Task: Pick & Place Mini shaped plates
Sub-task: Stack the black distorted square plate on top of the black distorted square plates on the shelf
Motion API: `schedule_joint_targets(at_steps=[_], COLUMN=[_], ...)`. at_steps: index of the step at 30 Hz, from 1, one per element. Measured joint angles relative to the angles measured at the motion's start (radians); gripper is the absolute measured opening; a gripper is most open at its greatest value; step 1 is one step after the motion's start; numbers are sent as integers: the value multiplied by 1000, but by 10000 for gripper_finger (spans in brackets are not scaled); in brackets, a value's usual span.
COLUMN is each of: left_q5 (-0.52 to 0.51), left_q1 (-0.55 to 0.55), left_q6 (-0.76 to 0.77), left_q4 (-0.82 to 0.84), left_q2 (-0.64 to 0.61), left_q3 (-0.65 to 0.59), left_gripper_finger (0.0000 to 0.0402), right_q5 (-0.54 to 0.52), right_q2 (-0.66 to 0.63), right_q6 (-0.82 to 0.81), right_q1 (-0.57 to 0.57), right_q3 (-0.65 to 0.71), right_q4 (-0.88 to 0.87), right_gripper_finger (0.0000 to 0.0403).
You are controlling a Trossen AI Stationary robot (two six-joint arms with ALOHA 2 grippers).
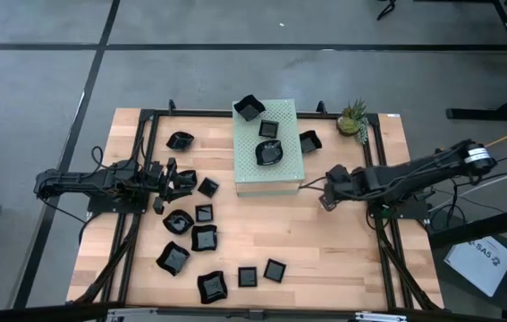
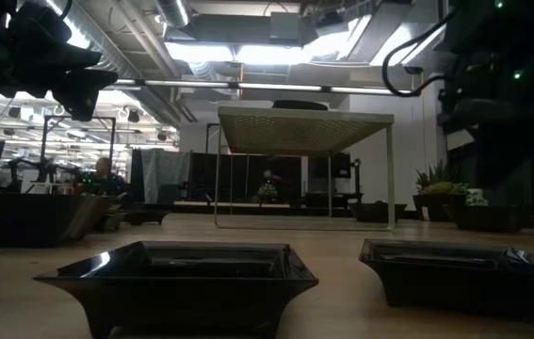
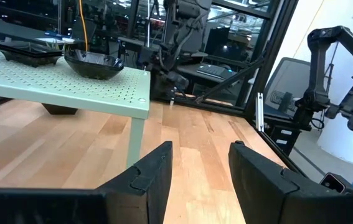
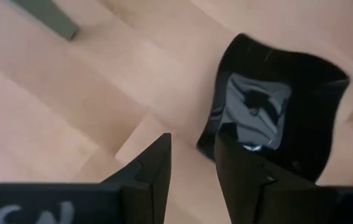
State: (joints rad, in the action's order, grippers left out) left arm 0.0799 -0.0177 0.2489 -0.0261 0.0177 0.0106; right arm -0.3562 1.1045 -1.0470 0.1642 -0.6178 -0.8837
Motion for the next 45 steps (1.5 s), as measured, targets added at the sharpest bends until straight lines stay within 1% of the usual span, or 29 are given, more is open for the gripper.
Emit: schedule_joint_targets(at_steps=[9,14,16,19,23,27,33,34,39,42,45], left_q5=[0,0,0,0,0,0,0,0,0,0,0], left_q1=[0,0,0,0,0,0,0,0,0,0,0], left_q6=[0,0,0,0,0,0,0,0,0,0,0], left_q4=[0,0,0,0,0,0,0,0,0,0,0], left_q2=[0,0,0,0,0,0,0,0,0,0,0], left_q3=[0,0,0,0,0,0,0,0,0,0,0], left_gripper_finger=[152,152,152,152,152,152,152,152,152,152,152], right_q5=[-53,-55,-72,-103,-107,-115,-124,-126,-121,-108,-96], right_q2=[100,166,188,214,236,253,262,262,262,252,225], right_q6=[30,64,66,73,98,114,114,114,109,108,100], right_q1=[-36,-60,-68,-80,-93,-96,-96,-96,-96,-96,-96], right_q3=[-1,-1,-1,-1,-1,-1,0,0,0,0,1], right_q4=[30,77,74,75,101,108,106,105,98,84,67], right_gripper_finger=[122,122,122,122,120,93,14,9,17,7,7])
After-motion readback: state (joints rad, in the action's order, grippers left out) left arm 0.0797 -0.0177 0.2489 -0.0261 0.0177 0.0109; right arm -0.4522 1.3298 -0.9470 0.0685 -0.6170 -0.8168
